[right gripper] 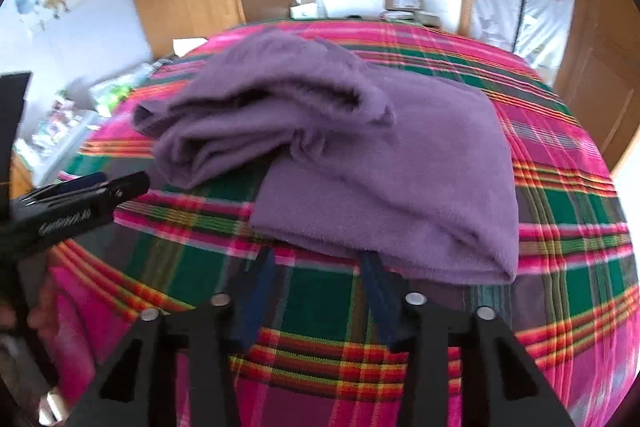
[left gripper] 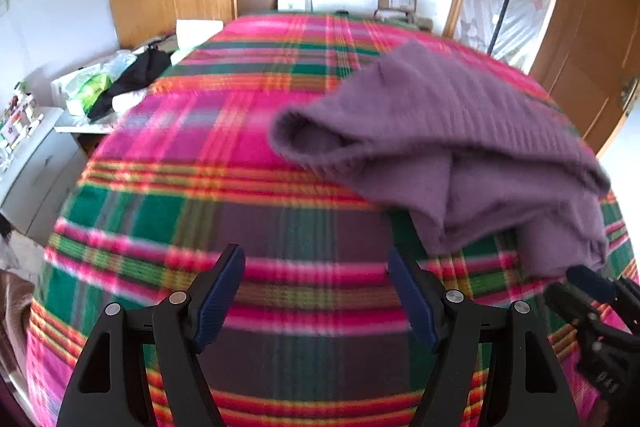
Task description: Fold clothes
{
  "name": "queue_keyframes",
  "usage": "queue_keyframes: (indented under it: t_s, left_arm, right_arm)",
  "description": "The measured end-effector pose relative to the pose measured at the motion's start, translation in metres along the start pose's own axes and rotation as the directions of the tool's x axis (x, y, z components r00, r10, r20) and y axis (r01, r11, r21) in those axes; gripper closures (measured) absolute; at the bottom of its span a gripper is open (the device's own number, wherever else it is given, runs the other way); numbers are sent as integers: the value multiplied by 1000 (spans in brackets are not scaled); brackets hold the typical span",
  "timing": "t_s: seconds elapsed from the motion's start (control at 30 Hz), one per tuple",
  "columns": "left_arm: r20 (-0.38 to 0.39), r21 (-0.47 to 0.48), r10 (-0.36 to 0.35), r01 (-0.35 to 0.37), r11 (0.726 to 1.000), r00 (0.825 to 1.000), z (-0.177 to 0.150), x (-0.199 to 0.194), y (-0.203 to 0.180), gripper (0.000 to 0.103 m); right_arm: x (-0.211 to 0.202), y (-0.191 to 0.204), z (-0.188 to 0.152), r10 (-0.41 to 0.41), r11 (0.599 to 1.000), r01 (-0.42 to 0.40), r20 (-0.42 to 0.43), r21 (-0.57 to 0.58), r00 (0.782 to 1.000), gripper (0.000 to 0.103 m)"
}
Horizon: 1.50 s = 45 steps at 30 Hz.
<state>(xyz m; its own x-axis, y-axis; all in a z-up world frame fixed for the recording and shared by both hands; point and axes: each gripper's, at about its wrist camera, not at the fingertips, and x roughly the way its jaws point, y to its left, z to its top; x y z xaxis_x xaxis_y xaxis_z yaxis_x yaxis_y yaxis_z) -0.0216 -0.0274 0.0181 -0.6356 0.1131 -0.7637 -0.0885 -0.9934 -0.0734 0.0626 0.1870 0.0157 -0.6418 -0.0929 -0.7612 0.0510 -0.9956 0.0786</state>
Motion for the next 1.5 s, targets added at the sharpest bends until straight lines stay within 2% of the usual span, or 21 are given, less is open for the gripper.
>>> queue_keyframes:
  t_s: [0.2, 0.4, 0.5, 0.67, 0.87, 0.97, 1.07, 1.17, 1.27, 1.37, 1.4, 1.43, 1.5]
  left_arm:
    - [-8, 7, -30, 30, 1000, 1000, 26, 9, 16, 27]
    - [-4, 146, -41, 41, 988, 999, 25, 20, 12, 27]
    - [-4, 165, -36, 36, 986, 999, 30, 26, 10, 27]
    - [-4, 193, -29, 29, 981, 1000, 39, 35, 7, 27]
    - [-3, 227, -19, 20, 974, 1000, 50, 47, 3, 27]
    - [-15, 216, -44, 46, 975, 999, 59, 51, 1, 27]
    - [-27, 200, -76, 80, 977, 997, 68, 58, 0, 28]
    - [-42, 179, -120, 126, 976, 992, 71, 59, -1, 33]
    - [-54, 182, -153, 160, 970, 987, 73, 63, -5, 50]
    - [-75, 160, -190, 199, 967, 979, 75, 66, -6, 67]
    - [-75, 160, -203, 212, 964, 976, 75, 65, -6, 79]
    - [-78, 156, -213, 223, 962, 974, 75, 64, -7, 86]
    - [-80, 147, -226, 235, 961, 971, 76, 61, -7, 89]
  right_arm:
    - [-21, -11, 22, -14, 997, 24, 131, -73, 991, 60]
    - [-8, -11, 40, -43, 981, 67, 135, -180, 990, 60]
    - [0, -5, 49, -48, 974, 77, 138, -213, 989, 60]
    - [12, -4, 57, -53, 972, 81, 132, -218, 990, 60]
    - [6, -11, 65, -7, 981, 36, 156, -188, 988, 63]
    - [5, -16, 71, 9, 985, 20, 167, -170, 986, 64]
    - [7, -19, 77, 26, 988, 0, 167, -152, 986, 72]
    - [10, -22, 82, 49, 990, -26, 170, -136, 984, 78]
    - [12, -26, 86, 68, 992, -49, 173, -116, 982, 83]
    - [7, -24, 89, 62, 991, -38, 189, -127, 980, 85]
    - [6, -23, 90, 60, 991, -34, 194, -132, 979, 87]
    - [4, -22, 93, 58, 990, -31, 200, -136, 978, 87]
    - [-2, -21, 99, 56, 990, -26, 214, -140, 975, 89]
